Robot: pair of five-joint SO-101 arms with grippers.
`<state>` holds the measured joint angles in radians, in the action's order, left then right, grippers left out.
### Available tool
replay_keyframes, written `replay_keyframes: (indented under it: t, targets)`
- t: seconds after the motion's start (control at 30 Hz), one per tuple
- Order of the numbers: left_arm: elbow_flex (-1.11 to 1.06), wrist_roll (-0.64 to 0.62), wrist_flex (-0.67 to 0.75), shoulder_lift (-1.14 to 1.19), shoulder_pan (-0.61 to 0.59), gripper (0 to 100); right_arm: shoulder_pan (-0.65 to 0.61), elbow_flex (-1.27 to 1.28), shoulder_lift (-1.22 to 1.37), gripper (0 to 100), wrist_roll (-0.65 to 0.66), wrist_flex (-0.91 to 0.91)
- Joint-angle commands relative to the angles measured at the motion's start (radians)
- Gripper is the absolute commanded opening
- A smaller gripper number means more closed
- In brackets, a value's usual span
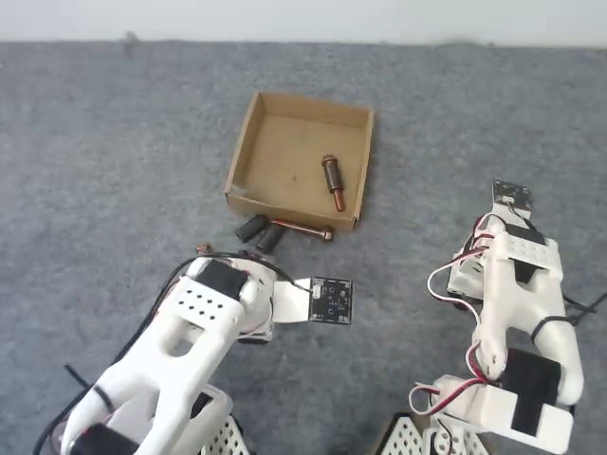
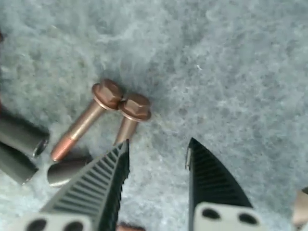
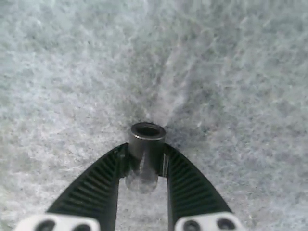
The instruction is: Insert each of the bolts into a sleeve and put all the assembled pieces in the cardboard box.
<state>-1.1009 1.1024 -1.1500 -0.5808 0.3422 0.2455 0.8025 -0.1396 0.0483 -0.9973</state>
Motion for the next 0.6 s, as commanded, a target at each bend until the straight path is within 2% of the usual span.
replay_keyframes:
  t: [0.0,0.57]
  targets:
    - [0.001,0.018,0.058,0.009,-0.003,19,0.008,-0.005,-0.058,0.6,0.015,0.018]
    - [-0.001,0.014,0.124,0.021,0.005,19,0.008,-0.005,-0.059,0.6,0.015,0.016]
